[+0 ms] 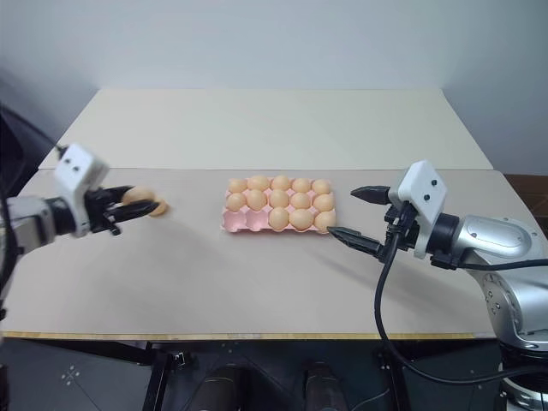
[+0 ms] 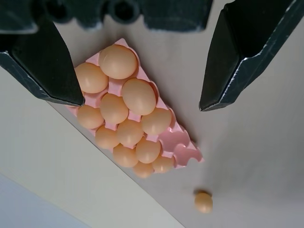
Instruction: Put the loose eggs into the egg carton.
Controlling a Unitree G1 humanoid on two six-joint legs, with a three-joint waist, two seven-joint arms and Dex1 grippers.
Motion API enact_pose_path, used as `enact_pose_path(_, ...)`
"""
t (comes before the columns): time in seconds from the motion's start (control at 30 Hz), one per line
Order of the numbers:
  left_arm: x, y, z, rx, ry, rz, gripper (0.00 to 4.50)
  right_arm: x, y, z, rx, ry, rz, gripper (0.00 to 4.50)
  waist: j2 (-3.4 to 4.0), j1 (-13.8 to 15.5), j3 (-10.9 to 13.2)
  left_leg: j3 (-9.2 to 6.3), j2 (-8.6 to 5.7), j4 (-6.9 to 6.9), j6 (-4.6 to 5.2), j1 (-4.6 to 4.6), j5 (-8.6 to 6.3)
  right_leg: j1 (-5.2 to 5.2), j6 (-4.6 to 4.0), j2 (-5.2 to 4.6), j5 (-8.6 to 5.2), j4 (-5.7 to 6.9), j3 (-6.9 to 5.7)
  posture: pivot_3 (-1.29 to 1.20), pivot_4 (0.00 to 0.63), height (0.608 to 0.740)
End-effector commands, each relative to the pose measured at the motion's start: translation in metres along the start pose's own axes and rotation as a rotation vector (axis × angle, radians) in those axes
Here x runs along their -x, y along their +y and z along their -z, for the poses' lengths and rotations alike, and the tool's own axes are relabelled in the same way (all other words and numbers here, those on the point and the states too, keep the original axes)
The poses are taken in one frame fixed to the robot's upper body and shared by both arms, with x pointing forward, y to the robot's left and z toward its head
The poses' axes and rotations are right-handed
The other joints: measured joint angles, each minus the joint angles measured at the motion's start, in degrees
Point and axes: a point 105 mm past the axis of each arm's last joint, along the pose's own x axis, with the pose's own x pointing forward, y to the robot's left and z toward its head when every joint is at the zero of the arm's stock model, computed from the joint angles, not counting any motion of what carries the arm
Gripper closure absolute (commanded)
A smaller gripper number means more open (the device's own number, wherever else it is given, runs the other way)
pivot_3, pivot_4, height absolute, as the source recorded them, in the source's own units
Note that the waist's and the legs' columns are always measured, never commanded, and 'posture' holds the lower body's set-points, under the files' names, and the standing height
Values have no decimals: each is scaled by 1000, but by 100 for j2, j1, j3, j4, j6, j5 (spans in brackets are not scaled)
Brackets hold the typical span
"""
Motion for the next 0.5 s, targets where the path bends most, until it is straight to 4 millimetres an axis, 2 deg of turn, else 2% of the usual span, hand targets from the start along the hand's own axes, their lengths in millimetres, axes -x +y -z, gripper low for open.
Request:
enact_pose_path(0.03, -47, -26, -10, -19, -16, 148, 2568, 2, -1, -12, 55, -38, 23, 0, -3, 22, -1, -1, -2, 3, 0, 0, 0, 5, 0, 0, 0, 2, -3, 0, 150, 740)
enact_pose_path(0.13, -72, -37, -11, -32, -5, 207, 2568, 3, -1, -13, 56, -45, 42, 0, -7, -75, -3, -1, -2, 10, 0, -8, 0, 0, 1, 1, 1, 0, -3, 0, 150, 740)
enact_pose_path(0.2, -82, -44, -14, -36, -6, 242, 2568, 4, -1, -14, 58, -43, 57, 0, -7, -140, -2, 1, 2, 9, 1, -12, 0, -10, 1, 8, 1, 3, 5, 0, 150, 740)
enact_pose_path(0.43, -91, -58, -16, -64, -13, 361, 2568, 10, 3, -11, 46, -39, 106, 0, -8, -164, -2, -1, 5, 9, 2, -5, 1, -5, 1, 13, 1, 4, 6, 0, 150, 740)
enact_pose_path(0.5, -90, -58, -13, -60, 15, 373, 1921, 12, 4, -11, 42, -37, 114, 0, -8, -163, -2, -1, 5, 10, 2, -4, 1, -3, 2, 13, 1, 4, 6, 0, 150, 740)
